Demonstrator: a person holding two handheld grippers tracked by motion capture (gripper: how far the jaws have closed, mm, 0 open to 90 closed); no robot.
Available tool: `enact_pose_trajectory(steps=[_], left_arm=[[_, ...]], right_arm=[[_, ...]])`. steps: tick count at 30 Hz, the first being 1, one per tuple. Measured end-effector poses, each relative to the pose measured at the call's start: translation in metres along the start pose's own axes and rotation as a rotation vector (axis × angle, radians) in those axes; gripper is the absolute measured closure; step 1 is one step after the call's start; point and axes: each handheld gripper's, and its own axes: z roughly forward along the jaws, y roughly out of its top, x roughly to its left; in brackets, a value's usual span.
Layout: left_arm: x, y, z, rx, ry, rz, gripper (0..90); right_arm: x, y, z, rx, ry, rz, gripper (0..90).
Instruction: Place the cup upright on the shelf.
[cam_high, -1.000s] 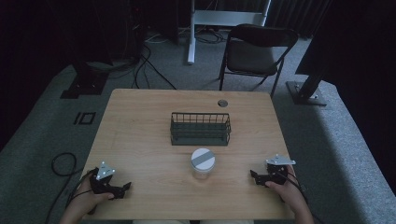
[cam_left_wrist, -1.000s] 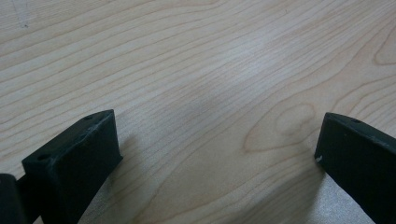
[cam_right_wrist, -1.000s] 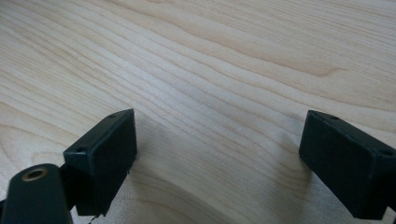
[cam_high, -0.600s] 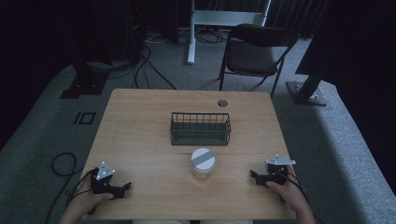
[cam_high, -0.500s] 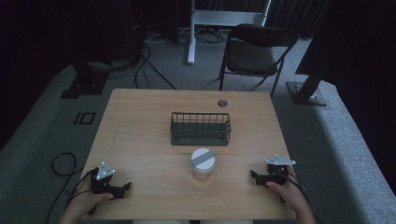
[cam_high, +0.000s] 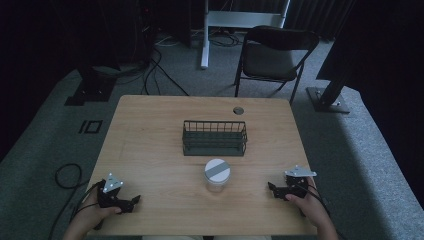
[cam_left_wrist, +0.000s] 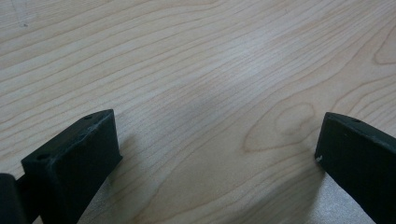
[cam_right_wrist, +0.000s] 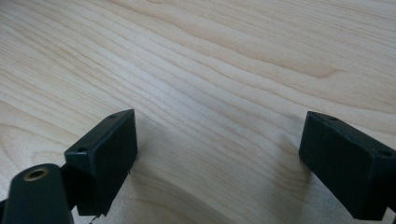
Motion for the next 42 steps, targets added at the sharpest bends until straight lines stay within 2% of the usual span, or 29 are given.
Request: enact_pose_trajectory(steps=[4, 11, 22, 34, 42], left_arm=[[0.0, 0.0, 0.0, 0.0, 0.0, 0.001, 0.1], [0.0, 0.0, 0.0, 0.0, 0.0, 0.001, 0.0], [0.0, 0.0, 0.0, 0.0, 0.001, 0.001, 0.0], [0.0, 0.0, 0.0, 0.0, 0.001, 0.002, 0.1], [0.0, 0.0, 0.0, 0.0, 0.001, 0.001, 0.0]], right_arm=[[0.001, 0.002, -0.001, -0.003, -0.007, -0.018, 11.2], [0.008, 0.011, -0.007, -0.028, 0.011, -0.045, 11.2], [0.02, 0.016, -0.007, -0.047, 0.039, -0.081, 11.3], [0.039, 0.022, -0.004, -0.066, 0.101, -0.131, 12.6], [0.054, 0.028, -0.002, -0.089, 0.148, -0.145, 12.6]])
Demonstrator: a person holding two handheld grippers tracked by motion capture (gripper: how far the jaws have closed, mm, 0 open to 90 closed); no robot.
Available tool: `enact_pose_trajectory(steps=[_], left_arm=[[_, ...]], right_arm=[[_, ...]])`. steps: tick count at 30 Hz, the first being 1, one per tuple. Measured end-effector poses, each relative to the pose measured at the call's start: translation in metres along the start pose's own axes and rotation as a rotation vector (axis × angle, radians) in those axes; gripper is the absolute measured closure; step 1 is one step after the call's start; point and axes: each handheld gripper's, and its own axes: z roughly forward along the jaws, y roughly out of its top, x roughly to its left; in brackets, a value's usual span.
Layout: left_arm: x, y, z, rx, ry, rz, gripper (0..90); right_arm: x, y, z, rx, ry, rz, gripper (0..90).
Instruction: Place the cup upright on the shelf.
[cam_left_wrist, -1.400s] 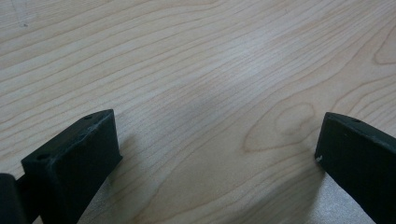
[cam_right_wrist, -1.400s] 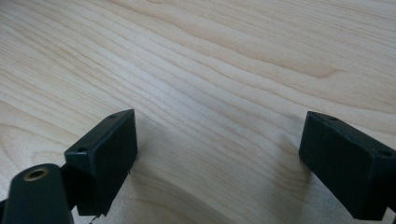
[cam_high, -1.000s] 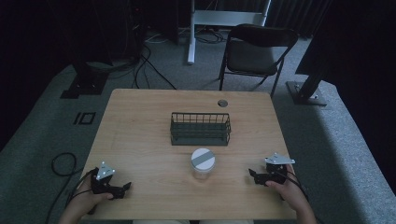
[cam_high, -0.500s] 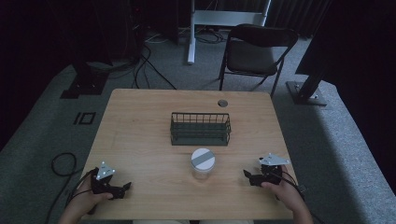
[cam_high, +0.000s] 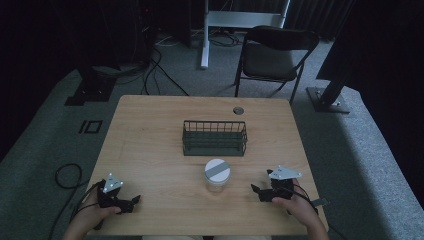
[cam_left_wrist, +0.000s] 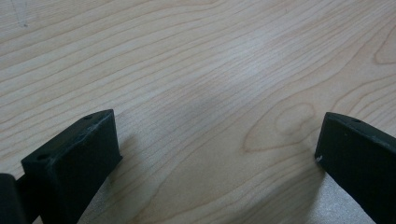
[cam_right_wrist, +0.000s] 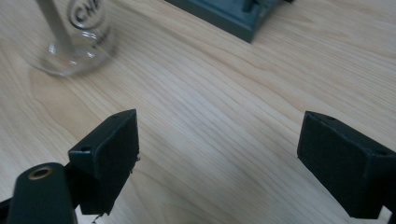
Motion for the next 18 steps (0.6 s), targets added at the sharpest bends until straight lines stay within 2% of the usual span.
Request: enact_pose_trajectory(steps=[18], left_arm=[[0.0, 0.0, 0.0, 0.0, 0.0, 0.0, 0.0]], right_arm=[[0.034, 0.016, 0.021, -0.016, 0.108, -0.075, 12.6]])
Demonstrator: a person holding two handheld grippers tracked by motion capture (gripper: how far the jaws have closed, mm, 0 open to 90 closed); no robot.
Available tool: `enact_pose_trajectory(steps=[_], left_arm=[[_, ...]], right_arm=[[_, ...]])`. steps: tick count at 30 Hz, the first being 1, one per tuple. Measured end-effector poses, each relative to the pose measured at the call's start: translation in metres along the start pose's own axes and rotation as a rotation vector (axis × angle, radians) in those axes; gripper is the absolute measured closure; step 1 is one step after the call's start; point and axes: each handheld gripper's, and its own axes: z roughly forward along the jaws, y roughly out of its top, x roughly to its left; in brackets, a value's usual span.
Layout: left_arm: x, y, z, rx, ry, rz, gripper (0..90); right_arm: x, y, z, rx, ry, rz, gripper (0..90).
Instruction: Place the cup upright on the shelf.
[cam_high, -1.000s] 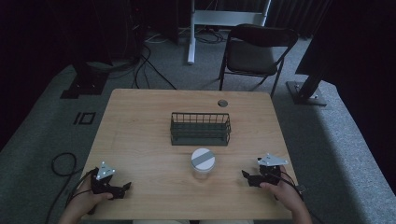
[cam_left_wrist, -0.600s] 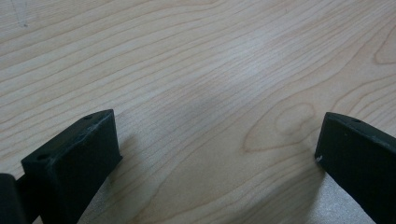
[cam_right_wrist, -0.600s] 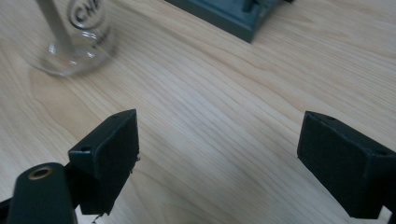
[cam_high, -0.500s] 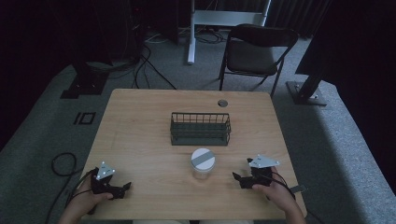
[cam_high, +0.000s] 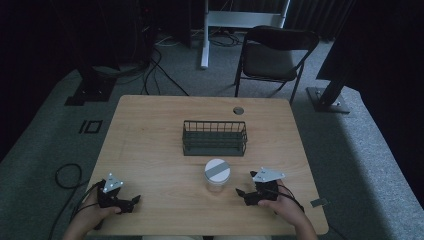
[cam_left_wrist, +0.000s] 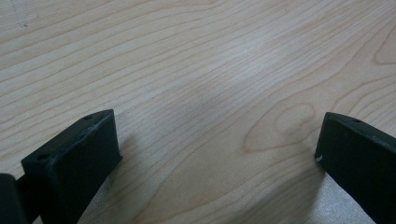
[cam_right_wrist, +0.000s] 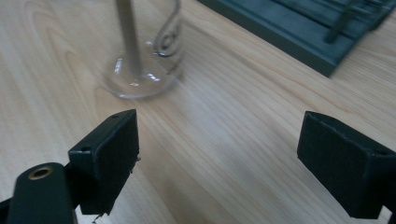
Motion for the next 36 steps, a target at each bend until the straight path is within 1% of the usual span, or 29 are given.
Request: enact_pose_trajectory(steps=[2, 3, 5, 6, 8, 15, 20, 27, 30, 32, 36], left_arm=[[0.0, 0.0, 0.0, 0.0, 0.0, 0.0, 0.0], [0.0, 0.0, 0.0, 0.0, 0.0, 0.0, 0.0], [0.0, 0.0, 0.0, 0.0, 0.0, 0.0, 0.0], [0.0, 0.0, 0.0, 0.0, 0.0, 0.001, 0.0], [0.0, 0.0, 0.0, 0.0, 0.0, 0.001, 0.0], [0.0, 0.0, 0.0, 0.0, 0.0, 0.0, 0.0], [0.0, 0.0, 0.0, 0.0, 0.0, 0.0, 0.0], [0.0, 0.0, 0.0, 0.0, 0.0, 0.0, 0.0], [0.0, 0.0, 0.0, 0.0, 0.0, 0.0, 0.0], [0.0, 0.0, 0.0, 0.0, 0.0, 0.001, 0.0], [0.0, 0.0, 0.0, 0.0, 0.0, 0.0, 0.1]], right_arm=[[0.003, 0.002, 0.002, -0.003, 0.015, 0.003, 12.6], [0.005, 0.002, 0.003, -0.005, 0.017, -0.009, 12.6], [0.007, 0.003, 0.004, -0.014, 0.02, -0.004, 12.6], [0.011, 0.005, 0.007, -0.025, 0.036, -0.006, 12.6], [0.014, 0.007, 0.009, -0.029, 0.048, -0.012, 12.6], [0.023, 0.014, 0.016, -0.052, 0.063, -0.028, 12.6], [0.028, 0.017, 0.02, -0.064, 0.081, -0.032, 12.6], [0.031, 0.019, 0.024, -0.105, 0.097, -0.009, 11.8], [0.033, 0.02, 0.027, -0.12, 0.106, -0.013, 11.8], [0.035, 0.021, 0.028, -0.132, 0.104, -0.017, 11.8], [0.038, 0.024, 0.033, -0.142, 0.112, -0.02, 11.8]])
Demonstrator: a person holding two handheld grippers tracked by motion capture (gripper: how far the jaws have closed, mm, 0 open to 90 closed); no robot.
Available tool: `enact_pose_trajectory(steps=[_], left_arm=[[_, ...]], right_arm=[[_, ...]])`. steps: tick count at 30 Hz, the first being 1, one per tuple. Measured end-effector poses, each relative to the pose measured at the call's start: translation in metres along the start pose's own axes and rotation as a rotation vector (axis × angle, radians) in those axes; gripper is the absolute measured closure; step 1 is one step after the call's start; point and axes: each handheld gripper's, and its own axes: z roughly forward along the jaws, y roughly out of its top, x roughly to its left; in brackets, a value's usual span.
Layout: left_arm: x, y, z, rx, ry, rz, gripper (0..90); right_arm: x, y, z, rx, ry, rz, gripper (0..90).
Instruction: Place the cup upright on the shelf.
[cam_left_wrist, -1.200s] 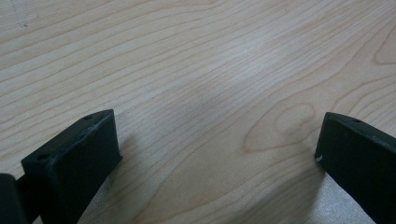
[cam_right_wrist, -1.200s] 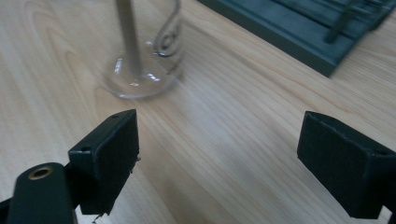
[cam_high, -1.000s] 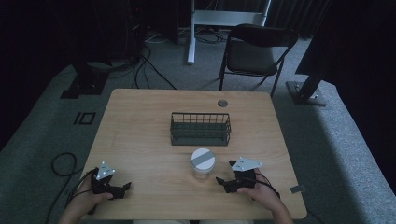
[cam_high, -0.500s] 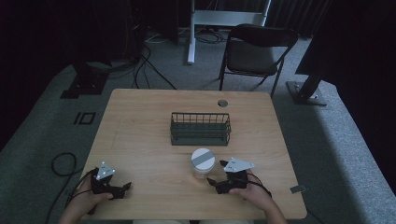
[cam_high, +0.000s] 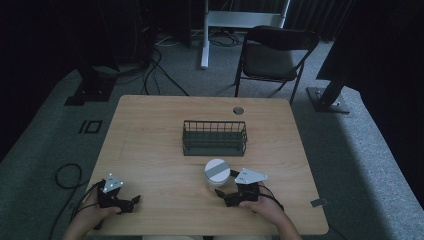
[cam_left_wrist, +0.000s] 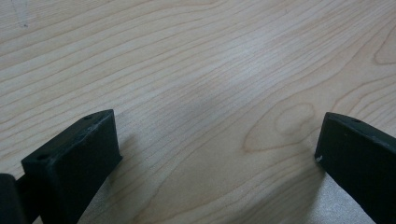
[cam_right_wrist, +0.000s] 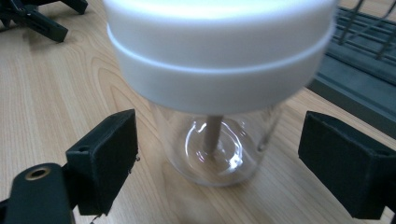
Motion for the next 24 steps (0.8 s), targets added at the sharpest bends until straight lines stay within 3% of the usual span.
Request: enact_pose_trajectory(steps=[10, 24], left_arm=[[0.0, 0.0, 0.0, 0.0, 0.0, 0.0, 0.0], [0.0, 0.0, 0.0, 0.0, 0.0, 0.0, 0.0]], right_arm=[[0.004, 0.003, 0.013, -0.06, -0.006, 0.028, 11.8], [0.006, 0.006, 0.02, -0.086, -0.038, 0.05, 13.3]])
